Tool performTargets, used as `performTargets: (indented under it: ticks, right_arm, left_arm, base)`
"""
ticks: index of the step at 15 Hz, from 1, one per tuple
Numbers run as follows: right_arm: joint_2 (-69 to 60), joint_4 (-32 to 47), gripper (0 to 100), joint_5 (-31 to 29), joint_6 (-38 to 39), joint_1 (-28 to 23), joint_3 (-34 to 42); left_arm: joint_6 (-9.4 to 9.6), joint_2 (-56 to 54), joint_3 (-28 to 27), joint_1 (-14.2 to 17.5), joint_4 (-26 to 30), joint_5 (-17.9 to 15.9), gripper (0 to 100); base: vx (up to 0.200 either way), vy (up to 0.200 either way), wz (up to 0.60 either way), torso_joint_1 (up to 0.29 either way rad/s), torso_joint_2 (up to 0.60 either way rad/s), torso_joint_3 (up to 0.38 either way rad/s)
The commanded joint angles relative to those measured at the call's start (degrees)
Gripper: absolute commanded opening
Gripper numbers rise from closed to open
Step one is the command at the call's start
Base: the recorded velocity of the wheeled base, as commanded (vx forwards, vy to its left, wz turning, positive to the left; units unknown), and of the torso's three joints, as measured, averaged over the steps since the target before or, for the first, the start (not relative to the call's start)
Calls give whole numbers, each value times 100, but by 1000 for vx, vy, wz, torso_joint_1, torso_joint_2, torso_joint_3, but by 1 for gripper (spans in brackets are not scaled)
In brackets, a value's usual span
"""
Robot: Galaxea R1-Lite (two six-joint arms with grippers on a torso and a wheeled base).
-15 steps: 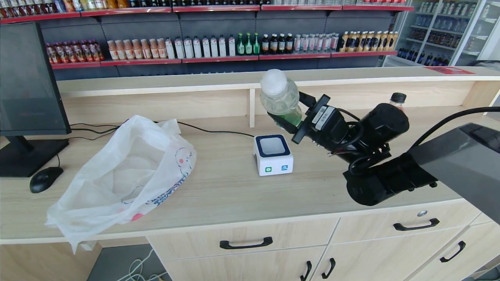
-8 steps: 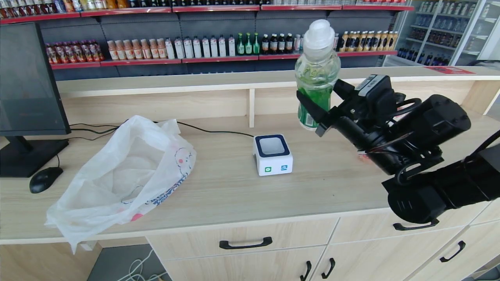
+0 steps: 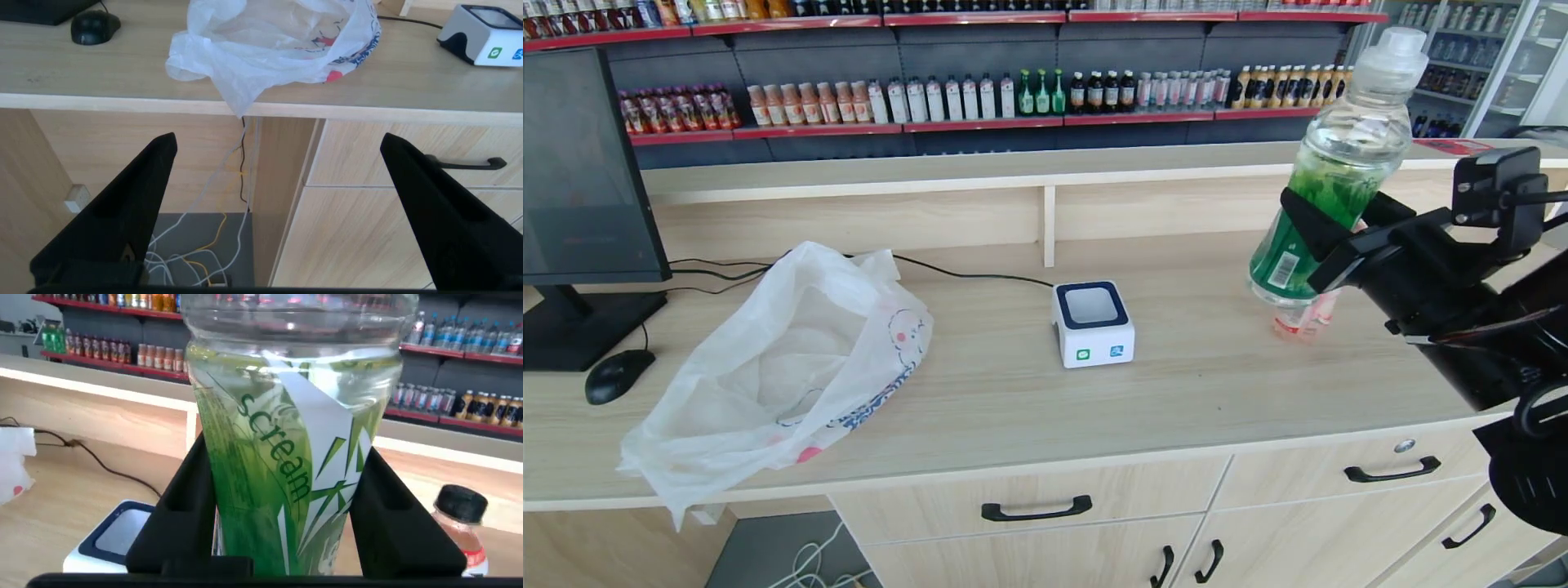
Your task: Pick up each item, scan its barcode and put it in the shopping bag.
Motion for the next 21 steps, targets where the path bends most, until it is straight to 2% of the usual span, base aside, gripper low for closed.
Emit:
performTargets:
  ticks: [1, 6, 12, 16, 21]
  right_arm:
    - [-284, -8, 0, -9, 153, -267, 420]
    - [-504, -8, 0, -9, 267, -470, 841]
    - [-618, -8, 0, -9, 276, -461, 1000]
    - [-724, -8, 0, -9, 276, -461, 1079]
    - [-671, -8, 0, -9, 276, -461, 1061]
  left_arm:
    - [-3, 6, 0, -1, -2, 4, 100]
    - [-3, -2, 0, -10, -11, 4, 100]
    - [-3, 6, 0, -1, -2, 4, 100]
    - [-3, 6, 0, -1, -2, 4, 100]
    - [-12, 6, 0, -1, -2, 4, 100]
  base:
    - [0, 0, 0, 0, 0, 0]
    - [0, 0, 0, 0, 0, 0]
    - [-200, 0, 0, 0, 4, 5]
    - [0, 0, 0, 0, 0, 0]
    - [0, 200, 0, 9, 8, 0]
